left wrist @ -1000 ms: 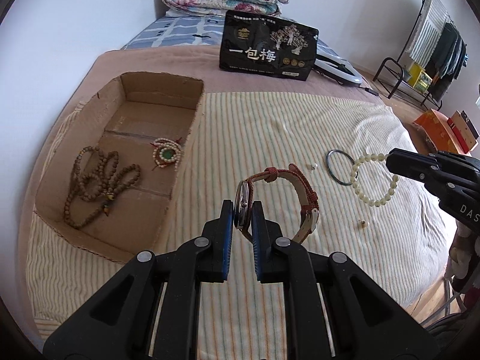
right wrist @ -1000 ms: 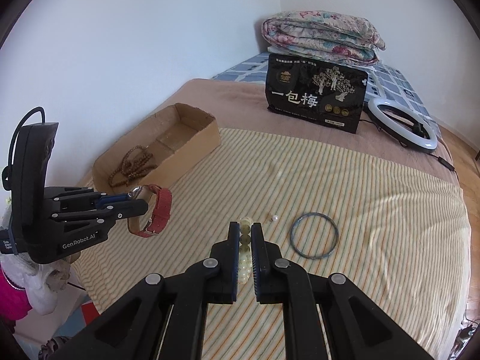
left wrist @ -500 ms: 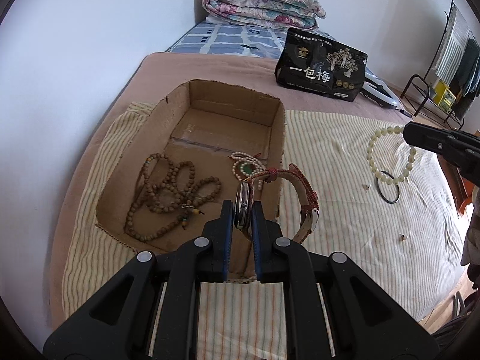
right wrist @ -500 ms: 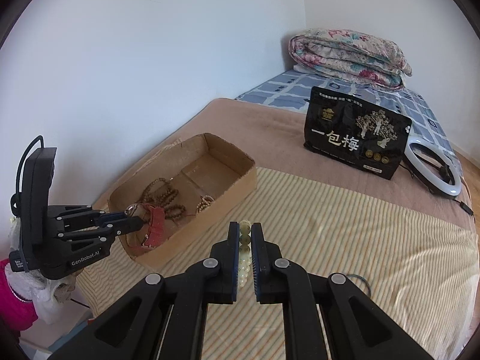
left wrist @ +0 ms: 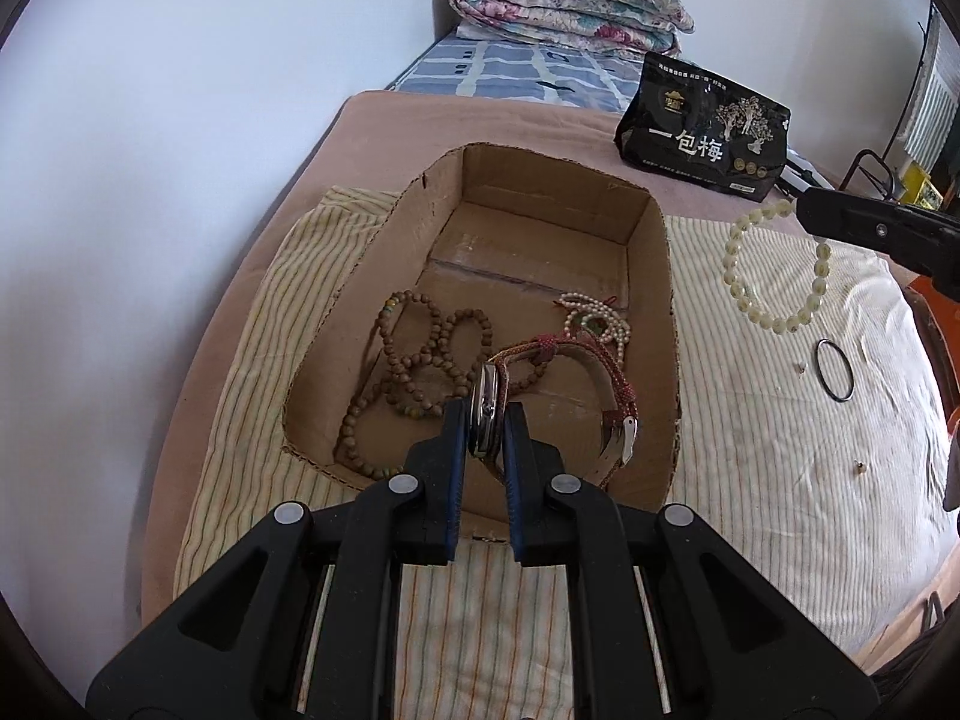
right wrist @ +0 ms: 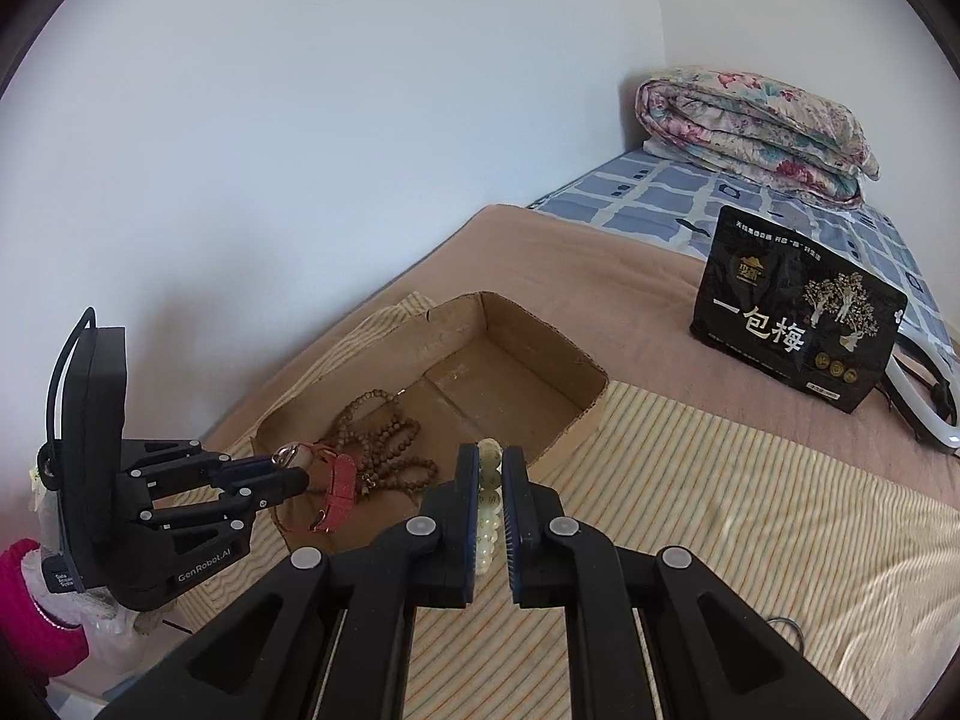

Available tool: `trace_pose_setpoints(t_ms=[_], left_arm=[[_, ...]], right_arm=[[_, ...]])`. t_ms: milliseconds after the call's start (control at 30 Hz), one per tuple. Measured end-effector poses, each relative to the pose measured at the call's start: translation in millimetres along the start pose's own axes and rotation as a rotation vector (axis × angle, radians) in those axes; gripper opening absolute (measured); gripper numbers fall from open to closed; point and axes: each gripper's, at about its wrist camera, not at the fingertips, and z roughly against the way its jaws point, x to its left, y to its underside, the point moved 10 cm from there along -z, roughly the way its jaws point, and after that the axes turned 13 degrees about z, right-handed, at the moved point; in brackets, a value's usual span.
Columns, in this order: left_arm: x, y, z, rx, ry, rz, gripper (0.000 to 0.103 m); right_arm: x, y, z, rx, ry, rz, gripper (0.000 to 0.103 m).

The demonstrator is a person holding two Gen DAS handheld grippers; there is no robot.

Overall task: Organize jewelry
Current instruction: 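Carry the watch with left tool while right tool carries the bracelet to the box, then open right tool to drop the bracelet while left tool releases the watch into the box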

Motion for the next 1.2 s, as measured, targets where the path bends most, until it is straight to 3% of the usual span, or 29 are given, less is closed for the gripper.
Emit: trace_pose_setpoints(t_ms=[567,633,667,700,733,767,800,967,1200], left_arm=[[14.5,-1.2,-10.8,0.019,0.005,0.046,0.01],[13.2,-2.7,-9.9,0.013,0.01,0.047,0.01],[13.7,-3.7,-9.5,0.008,0.007,0.049,0.01],[14.3,-3.9,-9.6,0.008,0.001,0.052,0.012],[15.1,-4.9,-9.3,0.005,0.0,0.056,0.016],[16.1,-6.0,-8.8,-0.001,-0.001,0.062,0.027],[17.2,-7.4,-7.7,-0.009,0.001,0.069,0.03],[22.2,-11.5,-4.9,-0.021,-0.004,0.096,0.031],[21.2,-12.2,1.6,-0.029,-0.004,0.094,0.031]], right_arm=[[11.0,-15.6,-47.1,0.034,-0.013,-0.003,0.006],[11.8,-17.2,-49.3,0.025,-0.009,-0.002,0.015],[11.3,-17.8,-49.6,0.022,-0.001,-0.004,0.036],[10.3,-18.6,-49.2,0.015,0.008,-0.007,0.05],[10.1,-19.7,-48.5,0.008,0.013,-0.008,0.053],[9.2,-19.9,-47.6,0.003,0.018,-0.008,0.055],[7.9,-20.1,-47.2,0.003,0.023,-0.009,0.055],[3.9,-16.8,-45.0,0.01,0.027,-0.017,0.06],[-0.1,-11.6,-37.3,0.014,0.041,-0.021,0.06]])
